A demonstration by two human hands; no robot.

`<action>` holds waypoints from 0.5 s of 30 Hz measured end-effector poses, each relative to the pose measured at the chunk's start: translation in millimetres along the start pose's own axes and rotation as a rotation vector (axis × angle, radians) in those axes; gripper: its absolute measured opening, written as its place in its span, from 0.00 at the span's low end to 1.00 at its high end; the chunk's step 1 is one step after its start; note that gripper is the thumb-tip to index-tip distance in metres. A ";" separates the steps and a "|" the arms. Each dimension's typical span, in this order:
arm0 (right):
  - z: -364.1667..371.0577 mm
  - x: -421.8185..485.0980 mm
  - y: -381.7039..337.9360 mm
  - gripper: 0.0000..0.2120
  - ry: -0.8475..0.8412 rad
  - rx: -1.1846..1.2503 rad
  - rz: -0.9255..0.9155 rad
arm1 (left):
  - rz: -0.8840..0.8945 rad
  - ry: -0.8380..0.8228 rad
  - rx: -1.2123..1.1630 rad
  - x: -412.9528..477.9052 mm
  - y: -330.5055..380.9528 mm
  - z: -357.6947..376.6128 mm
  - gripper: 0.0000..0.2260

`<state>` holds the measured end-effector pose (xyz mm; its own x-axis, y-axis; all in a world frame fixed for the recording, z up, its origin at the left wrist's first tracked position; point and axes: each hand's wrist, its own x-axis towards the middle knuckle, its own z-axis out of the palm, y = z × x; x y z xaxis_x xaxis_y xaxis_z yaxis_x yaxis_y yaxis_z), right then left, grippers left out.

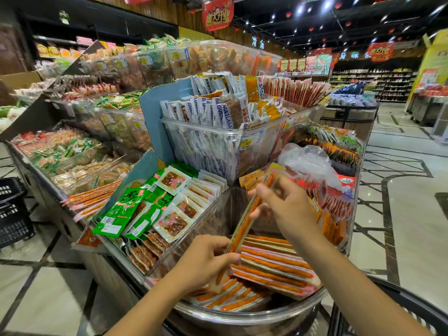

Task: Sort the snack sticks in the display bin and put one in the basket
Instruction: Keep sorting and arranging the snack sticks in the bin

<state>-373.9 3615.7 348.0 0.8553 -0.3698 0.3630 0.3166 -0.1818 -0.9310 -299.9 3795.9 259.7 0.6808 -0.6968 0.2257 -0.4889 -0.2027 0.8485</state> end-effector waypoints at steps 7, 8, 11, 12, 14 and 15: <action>3.3 -14.1 31.3 0.07 -0.090 -0.322 0.027 | -0.026 -0.031 -0.116 0.4 0.8 0.6 0.04; 1.8 -12.8 33.0 0.07 -0.060 -0.315 0.026 | -0.031 -0.013 -0.108 0.8 1.5 0.8 0.06; -4.8 -7.1 31.9 0.07 0.052 -0.257 0.045 | -0.051 0.028 -0.082 1.9 0.2 0.1 0.08; -7.2 -6.2 30.2 0.08 0.078 -0.263 0.045 | -0.062 0.037 -0.084 1.7 -0.1 -0.3 0.08; -12.4 -6.7 28.4 0.12 0.095 -0.438 -0.013 | -0.073 0.075 -0.094 1.3 -2.2 -2.5 0.06; -15.2 -7.9 30.1 0.14 0.101 -0.593 -0.075 | -0.071 0.100 -0.109 1.3 -3.0 -3.6 0.06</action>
<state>-377.4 3599.3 317.7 0.7869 -0.4161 0.4557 0.0670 -0.6764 -0.7334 -295.6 3798.0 259.2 0.7650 -0.6106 0.2048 -0.3792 -0.1699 0.9096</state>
